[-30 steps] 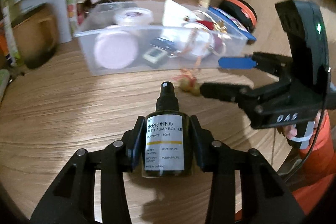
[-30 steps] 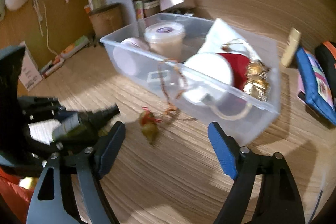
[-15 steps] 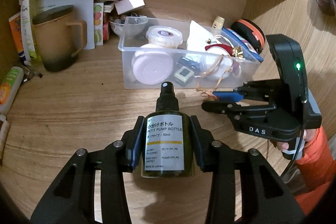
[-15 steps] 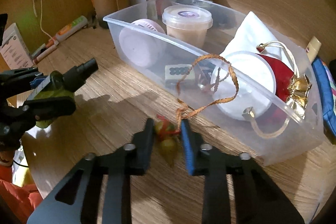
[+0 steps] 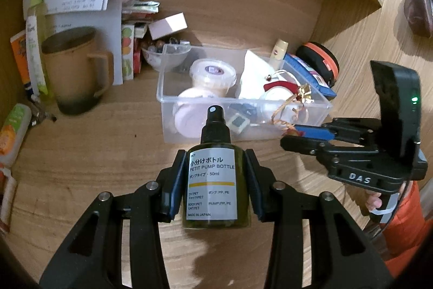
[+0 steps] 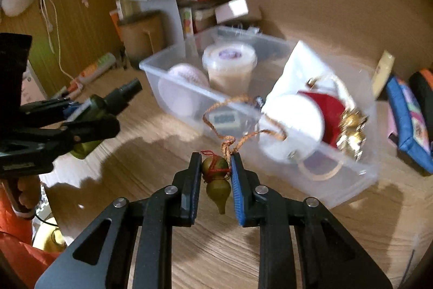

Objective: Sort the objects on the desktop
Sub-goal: 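Carry the pump bottle and gourd ornament over the clear plastic box, then open the left tool to drop the bottle while the right tool releases the ornament into the box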

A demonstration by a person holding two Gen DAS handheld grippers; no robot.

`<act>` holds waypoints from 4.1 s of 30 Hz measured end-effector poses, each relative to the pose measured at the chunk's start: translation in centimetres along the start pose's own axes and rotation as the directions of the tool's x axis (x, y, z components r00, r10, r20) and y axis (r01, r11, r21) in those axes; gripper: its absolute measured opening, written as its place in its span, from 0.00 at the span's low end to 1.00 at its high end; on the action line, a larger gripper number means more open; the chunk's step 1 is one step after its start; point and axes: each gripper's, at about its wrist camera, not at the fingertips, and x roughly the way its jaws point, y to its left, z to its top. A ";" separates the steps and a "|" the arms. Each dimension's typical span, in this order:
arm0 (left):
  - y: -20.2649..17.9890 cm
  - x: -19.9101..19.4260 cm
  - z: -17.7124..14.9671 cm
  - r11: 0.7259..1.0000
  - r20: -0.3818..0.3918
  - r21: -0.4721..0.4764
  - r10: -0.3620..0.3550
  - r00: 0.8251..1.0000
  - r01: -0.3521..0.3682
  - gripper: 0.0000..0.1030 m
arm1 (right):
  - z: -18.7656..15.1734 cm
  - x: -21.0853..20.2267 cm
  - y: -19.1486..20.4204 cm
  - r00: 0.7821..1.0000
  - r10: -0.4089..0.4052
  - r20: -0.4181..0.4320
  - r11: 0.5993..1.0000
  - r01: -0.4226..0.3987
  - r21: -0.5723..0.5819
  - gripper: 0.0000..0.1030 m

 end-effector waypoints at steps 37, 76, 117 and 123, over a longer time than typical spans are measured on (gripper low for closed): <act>-3.0 3.8 8.7 0.995 0.026 0.080 -0.066 0.997 0.064 0.40 | 6.2 -2.3 -4.5 0.982 -0.015 0.189 0.995 -0.004 0.102 0.18; -3.8 9.8 8.9 0.992 -0.036 0.123 -0.034 0.999 0.038 0.46 | 5.1 2.1 -6.3 0.988 -0.124 0.094 0.987 0.113 0.113 0.23; -4.6 3.5 8.4 0.982 0.156 0.127 0.123 0.980 -0.143 0.98 | 2.9 -3.5 -6.7 0.943 -0.301 0.143 0.945 0.275 0.177 0.98; -5.7 0.2 7.8 0.976 0.224 0.136 0.135 0.965 -0.168 0.99 | 2.2 -6.0 -6.4 0.925 -0.334 0.180 0.933 0.297 0.203 1.00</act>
